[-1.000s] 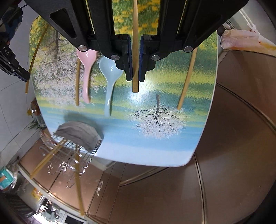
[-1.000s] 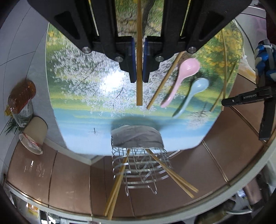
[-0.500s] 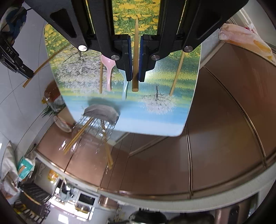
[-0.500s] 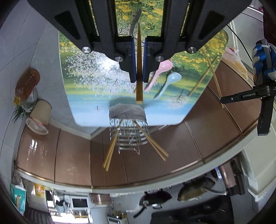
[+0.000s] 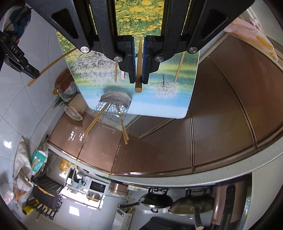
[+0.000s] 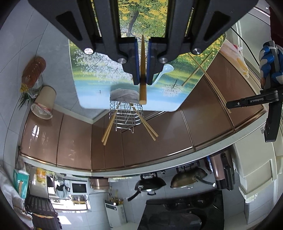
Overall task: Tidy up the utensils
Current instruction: 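Lift the left tool's chopstick over the wire holder while the right tool carries its own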
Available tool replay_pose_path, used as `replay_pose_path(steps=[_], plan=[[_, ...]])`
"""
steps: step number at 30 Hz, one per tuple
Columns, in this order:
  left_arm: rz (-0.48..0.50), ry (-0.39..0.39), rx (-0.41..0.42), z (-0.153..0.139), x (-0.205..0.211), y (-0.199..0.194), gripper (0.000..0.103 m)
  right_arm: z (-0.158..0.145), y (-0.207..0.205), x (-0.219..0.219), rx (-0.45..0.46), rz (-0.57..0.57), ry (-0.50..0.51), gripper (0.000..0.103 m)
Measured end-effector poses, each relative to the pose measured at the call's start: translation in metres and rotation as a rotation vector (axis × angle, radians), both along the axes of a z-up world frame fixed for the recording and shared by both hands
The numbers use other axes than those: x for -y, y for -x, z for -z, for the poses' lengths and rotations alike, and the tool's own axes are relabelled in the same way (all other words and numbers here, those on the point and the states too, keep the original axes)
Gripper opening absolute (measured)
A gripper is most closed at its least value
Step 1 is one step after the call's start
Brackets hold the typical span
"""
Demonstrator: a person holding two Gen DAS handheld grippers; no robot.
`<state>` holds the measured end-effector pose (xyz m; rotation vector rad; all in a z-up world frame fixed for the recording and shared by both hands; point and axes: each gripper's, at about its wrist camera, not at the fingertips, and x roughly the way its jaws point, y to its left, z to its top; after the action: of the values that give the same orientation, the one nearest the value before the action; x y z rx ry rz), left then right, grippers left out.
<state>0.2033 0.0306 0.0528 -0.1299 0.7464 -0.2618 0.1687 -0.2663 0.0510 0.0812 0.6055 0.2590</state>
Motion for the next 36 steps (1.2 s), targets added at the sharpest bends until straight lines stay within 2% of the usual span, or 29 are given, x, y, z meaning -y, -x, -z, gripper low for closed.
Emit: replay_pose_path(steps=[6,12,17,22,27,32,36], plan=[[0.023,0.030,0.030,-0.027,0.010,-0.012,0.006,-0.023,-0.010,0.007,0.031,0.015,-0.001,0.006],[0.045,0.073,0.056,-0.058,0.025,-0.043,0.006,-0.052,-0.041,0.014,0.066,0.027,0.008,0.006],[0.063,0.097,0.090,-0.086,0.047,-0.089,0.006,-0.082,-0.087,0.020,0.106,0.029,0.006,0.006],[0.085,0.105,0.109,-0.098,0.072,-0.136,0.006,-0.095,-0.141,0.022,0.131,0.023,-0.002,0.006],[0.087,0.085,0.120,-0.087,0.101,-0.186,0.006,-0.087,-0.195,0.024,0.135,0.027,0.000,0.006],[0.072,0.043,0.117,-0.056,0.124,-0.231,0.006,-0.052,-0.247,0.026,0.100,0.036,0.002,0.007],[0.078,0.037,0.109,-0.027,0.135,-0.259,0.006,-0.019,-0.276,0.028,0.072,0.044,-0.015,0.007]])
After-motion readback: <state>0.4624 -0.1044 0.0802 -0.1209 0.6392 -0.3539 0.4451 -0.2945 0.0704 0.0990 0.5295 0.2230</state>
